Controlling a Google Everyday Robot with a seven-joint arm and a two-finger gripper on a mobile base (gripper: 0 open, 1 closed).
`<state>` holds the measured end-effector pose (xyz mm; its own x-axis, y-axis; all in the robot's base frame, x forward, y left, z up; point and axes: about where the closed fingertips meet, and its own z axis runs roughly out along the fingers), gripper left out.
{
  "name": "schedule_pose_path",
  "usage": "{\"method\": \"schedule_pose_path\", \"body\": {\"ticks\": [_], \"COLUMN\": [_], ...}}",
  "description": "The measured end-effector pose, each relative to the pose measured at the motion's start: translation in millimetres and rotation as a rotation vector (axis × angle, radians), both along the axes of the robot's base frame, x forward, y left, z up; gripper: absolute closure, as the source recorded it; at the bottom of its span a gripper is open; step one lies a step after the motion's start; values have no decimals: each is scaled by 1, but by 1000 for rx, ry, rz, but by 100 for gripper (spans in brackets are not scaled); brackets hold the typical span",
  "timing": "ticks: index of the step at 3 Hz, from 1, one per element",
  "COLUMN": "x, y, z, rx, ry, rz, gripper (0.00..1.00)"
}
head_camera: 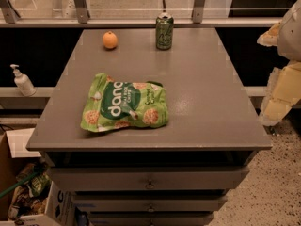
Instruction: Knock green can over
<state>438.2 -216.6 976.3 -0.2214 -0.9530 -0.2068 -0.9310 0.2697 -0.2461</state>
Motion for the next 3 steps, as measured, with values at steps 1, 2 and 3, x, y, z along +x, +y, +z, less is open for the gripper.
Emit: {"method": "schedule_pose_path", "body": {"ticks": [1, 2, 3], "x": [10, 36, 74], "y": [-2, -6, -15], "z": [-7, -20, -34], "rx": [9, 34, 85], "ry": [-8, -32, -86], "rz": [-5, -13, -24], "gripper": [0, 0, 0]}}
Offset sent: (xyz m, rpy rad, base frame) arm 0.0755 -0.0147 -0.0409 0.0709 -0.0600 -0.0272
